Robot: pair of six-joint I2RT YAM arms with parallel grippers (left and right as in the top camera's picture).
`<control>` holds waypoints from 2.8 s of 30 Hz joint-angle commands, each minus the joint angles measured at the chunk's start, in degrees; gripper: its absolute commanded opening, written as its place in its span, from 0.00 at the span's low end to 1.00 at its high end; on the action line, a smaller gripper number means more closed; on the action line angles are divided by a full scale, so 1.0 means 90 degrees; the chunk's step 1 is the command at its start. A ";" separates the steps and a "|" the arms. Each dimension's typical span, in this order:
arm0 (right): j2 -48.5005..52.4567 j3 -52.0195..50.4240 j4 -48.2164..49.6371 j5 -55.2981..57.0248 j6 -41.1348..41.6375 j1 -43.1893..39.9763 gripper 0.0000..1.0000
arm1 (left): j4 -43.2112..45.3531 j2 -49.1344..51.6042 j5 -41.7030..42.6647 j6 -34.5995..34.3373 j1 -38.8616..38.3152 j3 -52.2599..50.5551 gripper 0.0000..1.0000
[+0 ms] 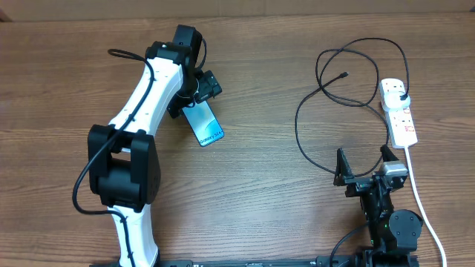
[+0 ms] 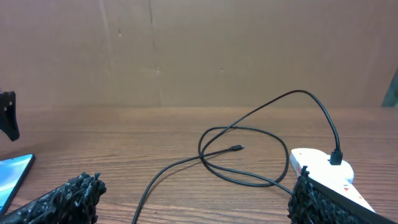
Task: Plug charger to phone and switch on socket
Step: 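Lower the left gripper onto the phone's top edge, then close the left gripper on the phone's top edge, then lift the phone upright with the left gripper and tilt it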
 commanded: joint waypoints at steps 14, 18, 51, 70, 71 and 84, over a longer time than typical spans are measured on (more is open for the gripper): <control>-0.0056 -0.0068 0.0029 -0.0032 -0.0029 0.0000 1.00 | -0.0119 0.1411 0.0379 0.0296 -0.0017 0.0134 1.00; -0.0056 -0.0066 0.0029 -0.0032 -0.0029 0.0000 1.00 | -0.0253 0.1418 0.0435 0.0299 -0.0029 0.0134 0.98; -0.0056 -0.0068 0.0029 -0.0034 -0.0029 0.0000 1.00 | -0.1841 0.1418 0.0376 0.1416 -0.0022 0.1991 0.62; -0.0056 -0.0068 0.0029 -0.0034 -0.0029 0.0000 1.00 | -0.2878 0.1418 0.0379 0.1540 -0.0022 0.3147 0.60; -0.0056 -0.0068 0.0029 -0.0032 -0.0029 0.0000 1.00 | -0.2907 0.1418 0.0376 0.1540 -0.0022 0.3164 0.60; -0.0056 -0.0068 0.0029 -0.0032 -0.0029 0.0000 1.00 | -0.3196 0.1416 0.0481 0.1586 -0.0022 0.3257 0.61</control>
